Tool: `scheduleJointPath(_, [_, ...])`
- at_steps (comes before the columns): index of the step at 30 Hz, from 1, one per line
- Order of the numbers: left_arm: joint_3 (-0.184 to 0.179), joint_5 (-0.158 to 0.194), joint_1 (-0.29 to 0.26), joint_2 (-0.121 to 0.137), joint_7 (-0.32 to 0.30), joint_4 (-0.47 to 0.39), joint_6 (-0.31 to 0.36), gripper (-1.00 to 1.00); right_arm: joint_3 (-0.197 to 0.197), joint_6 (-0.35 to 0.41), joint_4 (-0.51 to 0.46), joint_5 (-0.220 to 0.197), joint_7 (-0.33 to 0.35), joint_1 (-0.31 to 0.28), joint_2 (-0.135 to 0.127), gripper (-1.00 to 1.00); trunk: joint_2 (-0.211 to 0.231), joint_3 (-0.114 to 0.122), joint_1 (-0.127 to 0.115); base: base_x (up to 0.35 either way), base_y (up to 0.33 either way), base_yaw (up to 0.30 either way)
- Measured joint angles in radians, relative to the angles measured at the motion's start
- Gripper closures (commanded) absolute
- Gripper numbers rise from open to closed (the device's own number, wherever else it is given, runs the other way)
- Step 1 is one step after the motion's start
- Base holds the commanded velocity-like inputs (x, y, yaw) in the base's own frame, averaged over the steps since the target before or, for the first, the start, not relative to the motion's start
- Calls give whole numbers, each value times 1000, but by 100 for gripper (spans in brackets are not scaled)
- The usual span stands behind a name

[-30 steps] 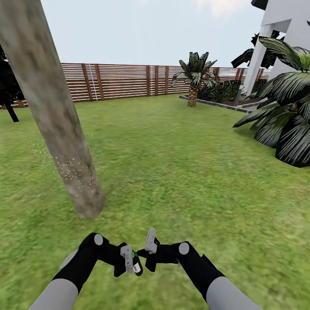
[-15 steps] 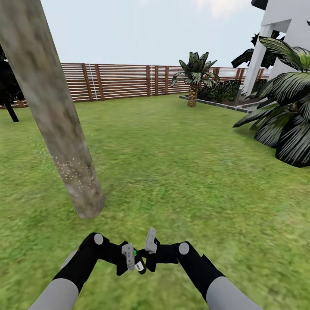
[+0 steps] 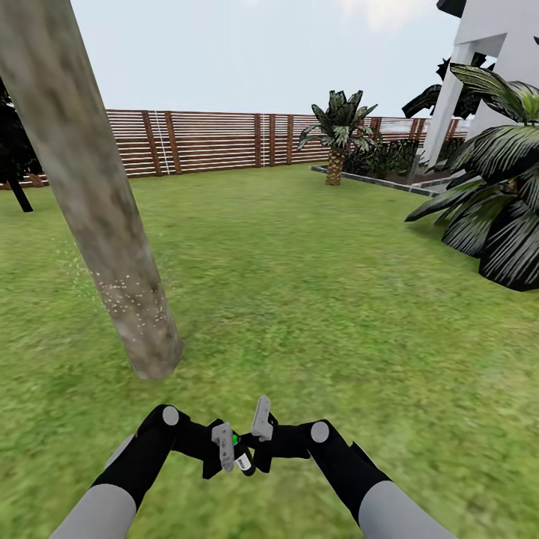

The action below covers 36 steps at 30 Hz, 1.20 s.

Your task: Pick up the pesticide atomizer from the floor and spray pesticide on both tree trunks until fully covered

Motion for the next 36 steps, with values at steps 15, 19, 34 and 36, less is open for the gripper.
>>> scheduleJointPath(15, [-2,2,1,-2,-5,2,-2,100,0,0,2,3,0,0,0,100,0,0,0,0,0,0])
scheduleJointPath(19, [-2,2,1,-2,-5,2,-2,100,0,0,2,3,0,0,0,100,0,0,0,0,0,0])
scheduleJointPath(34, [0,2,1,-6,-5,2,-2,100,0,1,3,4,-1,0,0,100,0,0,0,0,0,0])
scheduleJointPath(36, [0,-3,1,-8,-5,2,-1,100,0,1,3,5,-1,0,0,100,0,0,0,0,0,0])
